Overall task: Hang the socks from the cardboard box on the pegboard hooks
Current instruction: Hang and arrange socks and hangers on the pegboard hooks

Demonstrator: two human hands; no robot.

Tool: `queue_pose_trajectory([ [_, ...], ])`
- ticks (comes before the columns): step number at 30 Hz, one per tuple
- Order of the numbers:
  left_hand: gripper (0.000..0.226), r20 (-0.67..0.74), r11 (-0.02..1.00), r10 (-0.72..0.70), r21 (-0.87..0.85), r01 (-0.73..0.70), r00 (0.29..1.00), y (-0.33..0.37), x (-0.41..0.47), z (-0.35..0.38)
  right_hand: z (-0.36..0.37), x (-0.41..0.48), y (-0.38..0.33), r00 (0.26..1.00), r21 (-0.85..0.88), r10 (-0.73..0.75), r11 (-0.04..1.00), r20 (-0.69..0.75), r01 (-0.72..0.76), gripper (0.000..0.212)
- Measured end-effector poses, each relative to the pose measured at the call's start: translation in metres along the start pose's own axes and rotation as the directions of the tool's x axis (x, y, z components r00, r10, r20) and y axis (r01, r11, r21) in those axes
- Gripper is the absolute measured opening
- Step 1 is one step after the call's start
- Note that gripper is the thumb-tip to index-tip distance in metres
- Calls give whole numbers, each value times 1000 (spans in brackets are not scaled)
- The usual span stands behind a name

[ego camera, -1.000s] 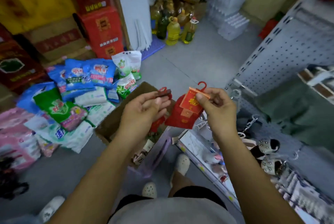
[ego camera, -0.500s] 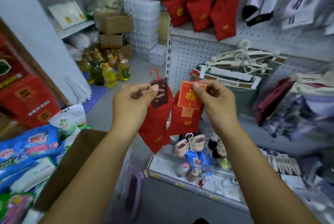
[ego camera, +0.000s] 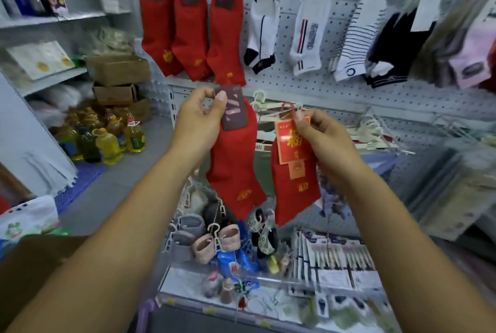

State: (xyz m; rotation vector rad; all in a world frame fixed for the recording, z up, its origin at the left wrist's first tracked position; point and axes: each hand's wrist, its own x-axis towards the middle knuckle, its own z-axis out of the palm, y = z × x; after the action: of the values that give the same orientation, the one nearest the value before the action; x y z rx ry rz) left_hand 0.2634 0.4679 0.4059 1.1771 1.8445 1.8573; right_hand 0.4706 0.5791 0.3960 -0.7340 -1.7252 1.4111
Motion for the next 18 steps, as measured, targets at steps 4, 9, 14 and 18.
queue_pose_trajectory([
  [4, 21, -20, 985, -45, -169, 41, 999, 9, 17, 34, -31, 1, 12, 984, 6, 57, 998, 167, -59, 43],
  [9, 18, -29, 898, -195, -407, 167, 980, 2, 36, 51, -40, 5, 27, 925, 29, 161, 983, 344, -183, 25],
  [14, 19, 59, 769, -344, -555, 317, 937, -9, 52, 42, -16, 20, 35, 945, -22, 171, 985, 280, -172, 20],
  [18, 19, 181, 700, -369, -591, 401, 912, -24, 73, 14, 19, 46, 33, 963, -2, 172, 985, 208, -175, 17],
])
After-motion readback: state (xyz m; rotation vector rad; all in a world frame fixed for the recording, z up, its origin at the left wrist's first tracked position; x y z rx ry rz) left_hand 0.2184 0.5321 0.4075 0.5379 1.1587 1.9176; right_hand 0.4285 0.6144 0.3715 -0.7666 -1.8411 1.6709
